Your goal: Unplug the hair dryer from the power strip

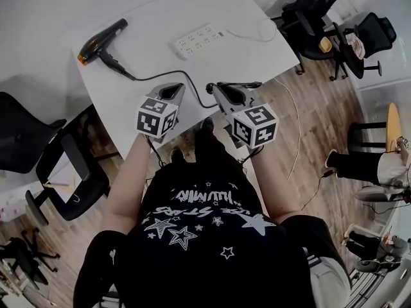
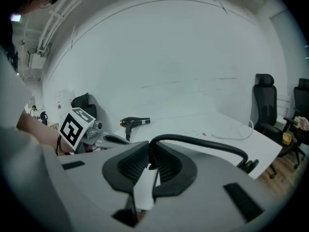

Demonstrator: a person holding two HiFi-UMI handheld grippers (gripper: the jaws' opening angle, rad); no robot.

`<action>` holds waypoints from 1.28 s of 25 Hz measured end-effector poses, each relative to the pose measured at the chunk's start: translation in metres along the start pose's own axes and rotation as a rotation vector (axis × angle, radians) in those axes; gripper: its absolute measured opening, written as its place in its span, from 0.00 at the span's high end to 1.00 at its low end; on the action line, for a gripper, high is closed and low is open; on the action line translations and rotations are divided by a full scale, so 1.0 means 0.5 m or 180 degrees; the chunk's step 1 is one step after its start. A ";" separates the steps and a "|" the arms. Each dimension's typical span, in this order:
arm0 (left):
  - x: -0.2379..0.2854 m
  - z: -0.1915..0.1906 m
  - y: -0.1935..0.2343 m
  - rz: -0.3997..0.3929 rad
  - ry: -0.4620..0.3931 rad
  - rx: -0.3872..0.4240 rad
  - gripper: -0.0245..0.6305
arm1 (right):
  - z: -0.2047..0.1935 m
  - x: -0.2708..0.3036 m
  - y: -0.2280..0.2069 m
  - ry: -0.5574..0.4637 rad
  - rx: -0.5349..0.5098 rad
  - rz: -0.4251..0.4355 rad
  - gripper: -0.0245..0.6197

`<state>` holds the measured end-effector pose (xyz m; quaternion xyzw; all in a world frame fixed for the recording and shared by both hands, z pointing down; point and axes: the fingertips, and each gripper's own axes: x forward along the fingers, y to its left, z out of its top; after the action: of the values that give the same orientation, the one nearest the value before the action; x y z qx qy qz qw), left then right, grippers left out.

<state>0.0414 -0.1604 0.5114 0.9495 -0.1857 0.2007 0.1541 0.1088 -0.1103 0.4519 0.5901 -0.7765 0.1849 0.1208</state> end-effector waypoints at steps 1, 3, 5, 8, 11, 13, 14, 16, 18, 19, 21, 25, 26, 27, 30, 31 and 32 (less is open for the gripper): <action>-0.010 0.000 -0.012 -0.0082 -0.0077 -0.0066 0.95 | -0.003 -0.008 0.004 -0.0024 0.0042 -0.0013 0.89; -0.029 0.005 -0.038 -0.0261 -0.0246 -0.0234 0.95 | -0.010 -0.024 0.010 -0.0046 0.0091 -0.0020 0.89; -0.045 0.011 -0.059 -0.0351 -0.0381 -0.0355 0.95 | -0.021 -0.041 0.014 -0.0035 0.0099 -0.0002 0.89; -0.061 0.013 -0.081 -0.0311 -0.0492 -0.0426 0.95 | -0.042 -0.070 0.016 -0.0049 0.0169 0.0050 0.89; -0.075 0.014 -0.099 -0.0215 -0.0593 -0.0557 0.95 | -0.058 -0.097 0.012 -0.0108 0.0286 0.0094 0.89; -0.091 0.009 -0.120 -0.0167 -0.0603 -0.0610 0.95 | -0.070 -0.122 0.012 -0.0139 0.0369 0.0097 0.89; -0.099 0.006 -0.133 -0.0145 -0.0589 -0.0620 0.95 | -0.077 -0.136 0.011 -0.0156 0.0422 0.0096 0.89; -0.121 -0.004 -0.162 -0.0095 -0.0564 -0.0628 0.95 | -0.092 -0.164 0.016 -0.0172 0.0498 0.0121 0.89; -0.148 -0.020 -0.194 -0.0038 -0.0552 -0.0627 0.95 | -0.116 -0.189 0.029 -0.0154 0.0516 0.0182 0.89; -0.162 -0.031 -0.208 -0.0005 -0.0547 -0.0624 0.95 | -0.129 -0.198 0.037 -0.0141 0.0521 0.0213 0.89; -0.191 -0.053 -0.228 0.0067 -0.0550 -0.0642 0.95 | -0.149 -0.215 0.052 -0.0134 0.0545 0.0262 0.89; -0.245 -0.096 -0.251 0.0224 -0.0593 -0.0731 0.95 | -0.168 -0.241 0.080 -0.0171 0.0572 0.0335 0.89; -0.256 -0.106 -0.256 0.0266 -0.0592 -0.0740 0.95 | -0.172 -0.248 0.087 -0.0182 0.0580 0.0353 0.89; -0.266 -0.115 -0.261 0.0304 -0.0588 -0.0743 0.95 | -0.176 -0.256 0.093 -0.0188 0.0586 0.0367 0.89; -0.293 -0.136 -0.279 0.0374 -0.0578 -0.0720 0.95 | -0.191 -0.272 0.114 -0.0173 0.0562 0.0395 0.89; -0.301 -0.141 -0.286 0.0391 -0.0584 -0.0714 0.95 | -0.197 -0.275 0.122 -0.0158 0.0543 0.0399 0.89; -0.309 -0.146 -0.292 0.0409 -0.0594 -0.0713 0.95 | -0.203 -0.279 0.129 -0.0144 0.0525 0.0402 0.89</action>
<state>-0.0532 0.0403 0.4754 0.9270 -0.2808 0.0992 0.2279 0.0818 0.0700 0.4778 0.5519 -0.7968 0.2422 0.0424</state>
